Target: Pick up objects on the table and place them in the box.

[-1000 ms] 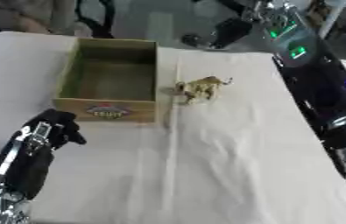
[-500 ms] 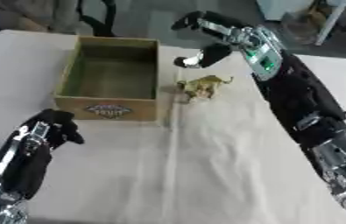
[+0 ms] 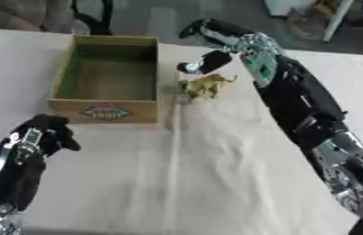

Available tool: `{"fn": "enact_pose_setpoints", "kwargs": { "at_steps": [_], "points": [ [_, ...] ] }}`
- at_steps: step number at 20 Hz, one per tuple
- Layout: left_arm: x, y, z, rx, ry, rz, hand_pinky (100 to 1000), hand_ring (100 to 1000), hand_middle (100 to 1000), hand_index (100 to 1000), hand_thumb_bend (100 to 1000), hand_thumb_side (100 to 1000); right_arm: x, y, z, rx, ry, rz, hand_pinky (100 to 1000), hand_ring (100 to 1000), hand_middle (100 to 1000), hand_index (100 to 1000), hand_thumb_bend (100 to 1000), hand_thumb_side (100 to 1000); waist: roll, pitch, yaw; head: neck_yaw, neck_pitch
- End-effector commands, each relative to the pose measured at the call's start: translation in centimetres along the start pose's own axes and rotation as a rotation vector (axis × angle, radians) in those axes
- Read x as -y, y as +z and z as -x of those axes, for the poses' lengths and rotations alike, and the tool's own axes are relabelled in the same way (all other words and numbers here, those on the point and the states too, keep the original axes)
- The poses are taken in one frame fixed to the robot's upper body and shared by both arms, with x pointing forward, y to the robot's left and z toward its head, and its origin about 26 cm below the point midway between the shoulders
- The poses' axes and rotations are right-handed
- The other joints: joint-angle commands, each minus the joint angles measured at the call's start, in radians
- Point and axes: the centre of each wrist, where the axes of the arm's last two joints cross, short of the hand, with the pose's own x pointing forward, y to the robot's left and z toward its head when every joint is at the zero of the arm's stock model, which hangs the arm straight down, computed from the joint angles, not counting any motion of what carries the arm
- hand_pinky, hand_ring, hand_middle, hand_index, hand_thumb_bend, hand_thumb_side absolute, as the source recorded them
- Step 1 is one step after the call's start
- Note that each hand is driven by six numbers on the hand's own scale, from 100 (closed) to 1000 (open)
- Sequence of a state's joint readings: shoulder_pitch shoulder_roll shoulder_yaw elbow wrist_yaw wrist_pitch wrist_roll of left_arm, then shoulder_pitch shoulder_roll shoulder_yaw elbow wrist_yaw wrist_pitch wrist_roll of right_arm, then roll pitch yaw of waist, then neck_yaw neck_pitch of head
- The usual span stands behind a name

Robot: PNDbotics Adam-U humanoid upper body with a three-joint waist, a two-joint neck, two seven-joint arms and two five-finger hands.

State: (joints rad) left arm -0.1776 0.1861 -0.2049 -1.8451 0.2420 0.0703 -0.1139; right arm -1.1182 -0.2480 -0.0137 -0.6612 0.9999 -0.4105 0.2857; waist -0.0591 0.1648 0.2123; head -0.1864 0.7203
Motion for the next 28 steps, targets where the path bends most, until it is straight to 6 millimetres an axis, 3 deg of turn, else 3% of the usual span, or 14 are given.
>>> {"fn": "enact_pose_setpoints", "kwargs": {
  "at_steps": [1, 9, 20, 28],
  "points": [
    [-0.2, -0.1, -0.6, 0.018, -0.015, 0.010, 561, 492, 495, 653, 100, 652, 1.2, 0.2, 0.5, -0.039, 0.043, 0.024, 913, 911, 820, 874, 419, 536, 0.006, -0.020, 0.001, -0.004, 0.009],
    [-0.2, -0.1, -0.6, 0.018, -0.017, 0.009, 561, 493, 495, 654, 100, 650, 0.2, 0.7, 1.7, -0.105, 0.125, -0.039, 940, 929, 844, 890, 453, 604, 0.006, -0.019, -0.002, -0.005, 0.013],
    [-0.2, -0.1, -0.6, 0.016, -0.019, 0.008, 561, 493, 495, 655, 100, 653, 0.7, 1.0, 2.1, -0.143, 0.270, -0.174, 983, 961, 892, 922, 444, 752, 0.005, -0.020, -0.005, -0.004, 0.015],
    [-0.2, 0.0, -0.5, 0.014, -0.018, 0.007, 561, 494, 494, 656, 100, 655, 0.4, 0.9, 2.0, -0.156, 0.343, -0.228, 994, 965, 906, 931, 442, 754, 0.005, -0.020, -0.001, -0.005, 0.015]
  ]
}}
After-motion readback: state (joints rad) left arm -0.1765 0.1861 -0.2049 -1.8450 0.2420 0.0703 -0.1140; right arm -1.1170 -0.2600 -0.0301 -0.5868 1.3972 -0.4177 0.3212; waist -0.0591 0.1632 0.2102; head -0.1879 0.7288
